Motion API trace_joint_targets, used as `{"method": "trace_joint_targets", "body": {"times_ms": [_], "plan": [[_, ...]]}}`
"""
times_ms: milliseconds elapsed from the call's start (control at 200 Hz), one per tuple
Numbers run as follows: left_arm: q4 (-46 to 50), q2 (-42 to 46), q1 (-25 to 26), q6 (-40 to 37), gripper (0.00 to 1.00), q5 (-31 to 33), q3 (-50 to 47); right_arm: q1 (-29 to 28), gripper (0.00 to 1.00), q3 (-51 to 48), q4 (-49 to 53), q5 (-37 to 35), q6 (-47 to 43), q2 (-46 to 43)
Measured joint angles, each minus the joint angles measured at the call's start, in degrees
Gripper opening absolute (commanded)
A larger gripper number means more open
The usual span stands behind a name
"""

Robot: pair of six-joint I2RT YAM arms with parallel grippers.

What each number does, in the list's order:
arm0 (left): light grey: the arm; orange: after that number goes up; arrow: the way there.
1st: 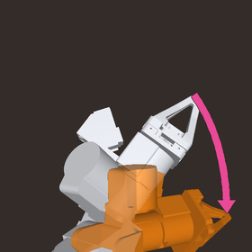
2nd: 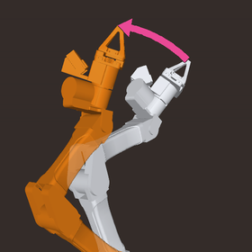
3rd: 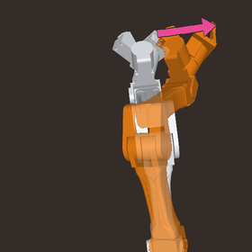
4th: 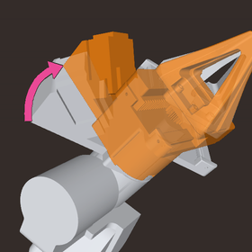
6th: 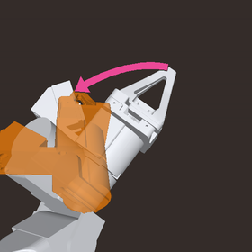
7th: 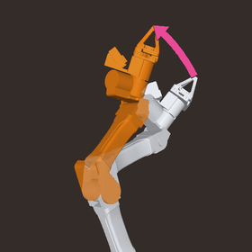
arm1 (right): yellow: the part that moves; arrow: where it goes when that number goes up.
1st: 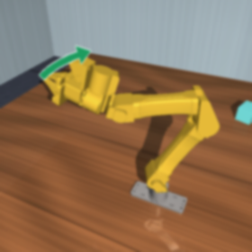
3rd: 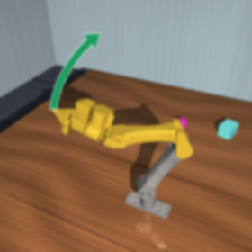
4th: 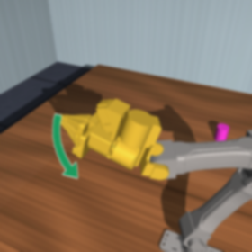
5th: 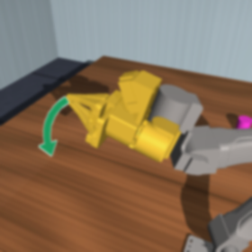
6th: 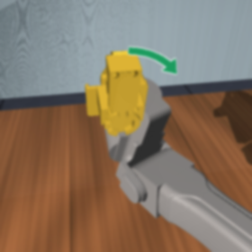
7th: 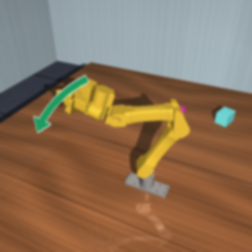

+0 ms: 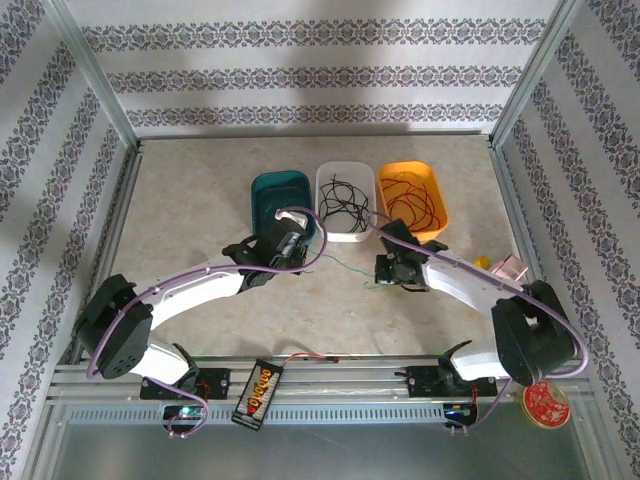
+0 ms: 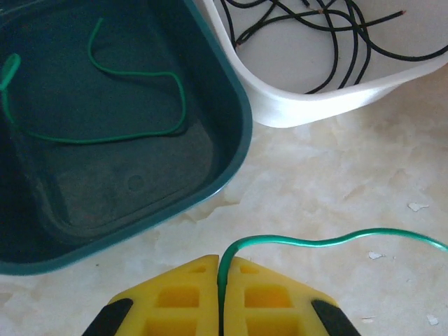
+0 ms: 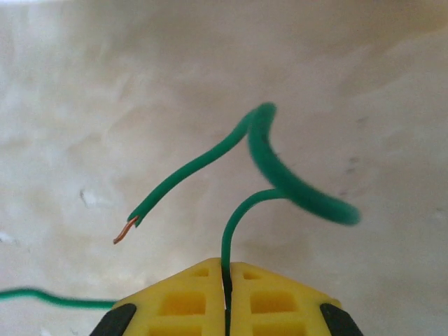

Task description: Untangle the cables

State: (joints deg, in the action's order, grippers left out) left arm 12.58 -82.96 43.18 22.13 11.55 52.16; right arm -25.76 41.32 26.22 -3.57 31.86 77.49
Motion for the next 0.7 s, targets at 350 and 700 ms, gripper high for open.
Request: {"method": "trace_joint_targets", "body": {"times_ms": [350, 700], "plan": [[4.1, 5.6, -1.4, 7.1, 0.00, 8.9, -2.9, 23.6, 0.00, -9.6, -5.0, 9.0, 8.9, -12.0], [2.6, 19.6, -7.3, 8.5, 0.00, 7.3, -7.3, 30.9, 0.00, -11.1, -3.3, 12.7, 10.2, -12.3]]}}
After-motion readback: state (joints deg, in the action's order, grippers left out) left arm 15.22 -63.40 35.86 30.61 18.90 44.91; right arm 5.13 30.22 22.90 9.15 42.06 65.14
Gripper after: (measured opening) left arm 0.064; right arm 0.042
